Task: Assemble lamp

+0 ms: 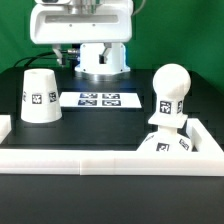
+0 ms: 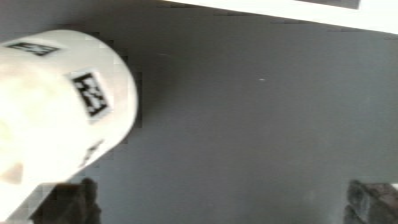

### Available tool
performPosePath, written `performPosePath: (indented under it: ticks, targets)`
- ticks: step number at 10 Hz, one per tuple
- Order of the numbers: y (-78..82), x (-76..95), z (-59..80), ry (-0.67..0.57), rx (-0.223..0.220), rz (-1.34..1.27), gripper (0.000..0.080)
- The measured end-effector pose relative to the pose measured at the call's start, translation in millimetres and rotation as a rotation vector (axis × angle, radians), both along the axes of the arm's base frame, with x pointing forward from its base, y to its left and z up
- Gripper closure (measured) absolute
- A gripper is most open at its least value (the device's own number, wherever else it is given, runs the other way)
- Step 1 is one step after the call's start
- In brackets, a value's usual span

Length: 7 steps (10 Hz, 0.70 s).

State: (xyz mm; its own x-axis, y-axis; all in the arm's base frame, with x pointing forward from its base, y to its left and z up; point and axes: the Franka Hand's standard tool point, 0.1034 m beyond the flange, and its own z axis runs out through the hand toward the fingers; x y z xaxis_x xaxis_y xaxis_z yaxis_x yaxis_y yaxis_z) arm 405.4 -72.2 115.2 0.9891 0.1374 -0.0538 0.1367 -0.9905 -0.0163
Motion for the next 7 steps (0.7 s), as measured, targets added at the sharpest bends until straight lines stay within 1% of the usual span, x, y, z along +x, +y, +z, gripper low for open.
performPosePath:
  ticks: [2,5,7]
  targets:
    - [-11.2,-2.4,-2.0,0.002,0.001,0.026,0.0100]
    - [-25.8,-7.6,-11.7,0.008,0.002,0.065,0.0100]
    - [-31.6,-10.4,-16.2,0.018,0.004,0.086,0.0100]
